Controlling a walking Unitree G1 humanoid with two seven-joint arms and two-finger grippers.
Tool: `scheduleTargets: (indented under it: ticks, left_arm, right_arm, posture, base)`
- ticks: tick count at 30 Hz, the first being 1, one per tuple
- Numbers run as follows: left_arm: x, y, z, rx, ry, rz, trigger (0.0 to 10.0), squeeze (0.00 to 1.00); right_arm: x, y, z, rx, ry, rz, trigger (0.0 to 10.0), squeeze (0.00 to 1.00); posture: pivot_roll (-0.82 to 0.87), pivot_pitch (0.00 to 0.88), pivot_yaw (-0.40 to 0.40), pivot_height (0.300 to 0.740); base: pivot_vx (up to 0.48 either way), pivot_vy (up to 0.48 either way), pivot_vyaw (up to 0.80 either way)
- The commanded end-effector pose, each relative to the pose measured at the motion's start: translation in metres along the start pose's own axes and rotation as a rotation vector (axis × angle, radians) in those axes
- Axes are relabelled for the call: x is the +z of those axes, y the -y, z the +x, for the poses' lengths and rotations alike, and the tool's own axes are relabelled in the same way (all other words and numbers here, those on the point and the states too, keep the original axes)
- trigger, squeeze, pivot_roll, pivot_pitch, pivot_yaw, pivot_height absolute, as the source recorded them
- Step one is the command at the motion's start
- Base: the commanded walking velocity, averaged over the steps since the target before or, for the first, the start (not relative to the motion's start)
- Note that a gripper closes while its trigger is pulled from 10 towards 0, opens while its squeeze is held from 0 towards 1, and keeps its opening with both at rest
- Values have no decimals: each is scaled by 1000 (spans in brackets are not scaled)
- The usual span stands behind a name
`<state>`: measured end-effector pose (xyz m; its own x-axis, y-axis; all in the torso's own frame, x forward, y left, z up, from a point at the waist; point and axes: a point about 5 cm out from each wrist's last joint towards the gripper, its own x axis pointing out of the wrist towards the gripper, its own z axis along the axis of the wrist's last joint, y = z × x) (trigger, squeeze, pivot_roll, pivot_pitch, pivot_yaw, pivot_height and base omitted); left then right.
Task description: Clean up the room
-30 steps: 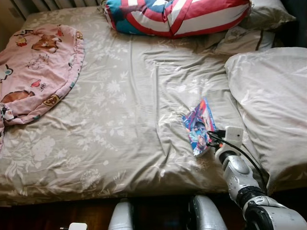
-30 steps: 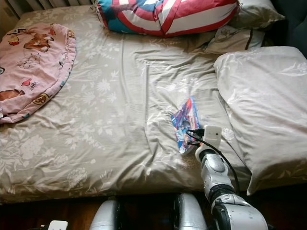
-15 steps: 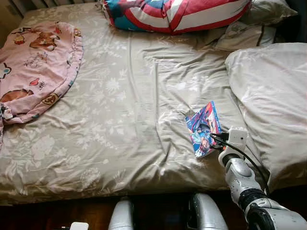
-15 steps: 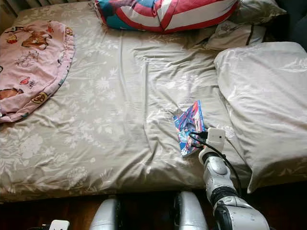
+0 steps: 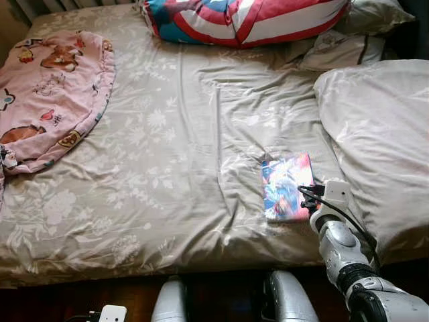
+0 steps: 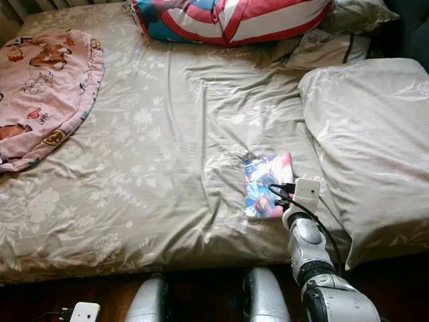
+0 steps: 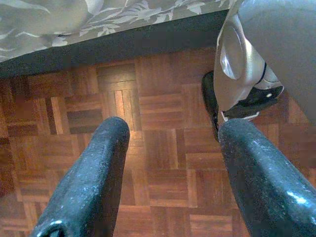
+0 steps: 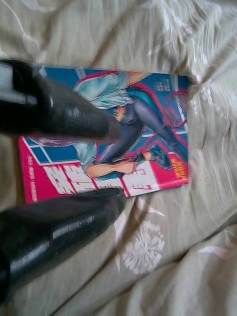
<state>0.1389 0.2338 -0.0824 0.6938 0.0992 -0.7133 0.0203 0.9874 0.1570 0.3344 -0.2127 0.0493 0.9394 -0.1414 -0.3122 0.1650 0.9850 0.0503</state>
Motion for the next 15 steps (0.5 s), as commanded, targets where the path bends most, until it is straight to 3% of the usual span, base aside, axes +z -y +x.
scheduleTargets:
  ticks: [1,6,8,9,15]
  left_arm:
    - [-17,0,-6,-2,-67,7,10000,0]
    - [-14,1,-5,-5,-63,6,10000,0]
    - [-12,2,-3,-7,-61,5,10000,0]
    - [-11,3,-3,-8,-60,5,10000,0]
    - [-3,8,3,-11,-56,-1,10000,0]
  right_arm:
    - [-5,1,-1,-9,-21,-2,10000,659]
    - [-3,7,-1,-44,-14,8,10000,647]
    - [0,8,-1,-51,3,23,10000,600]
    - [0,7,-1,-43,11,30,10000,20]
    - [-9,-6,-5,45,19,7,10000,0]
  posture:
    - [53,271,79,647]
    - [48,256,76,647]
    - [43,249,74,647]
    - [39,243,71,647]
    - [9,199,54,647]
  base:
    - [0,0,0]
    - [0,0,0]
    - [0,0,0]
    - [0,0,0]
    - [0,0,0]
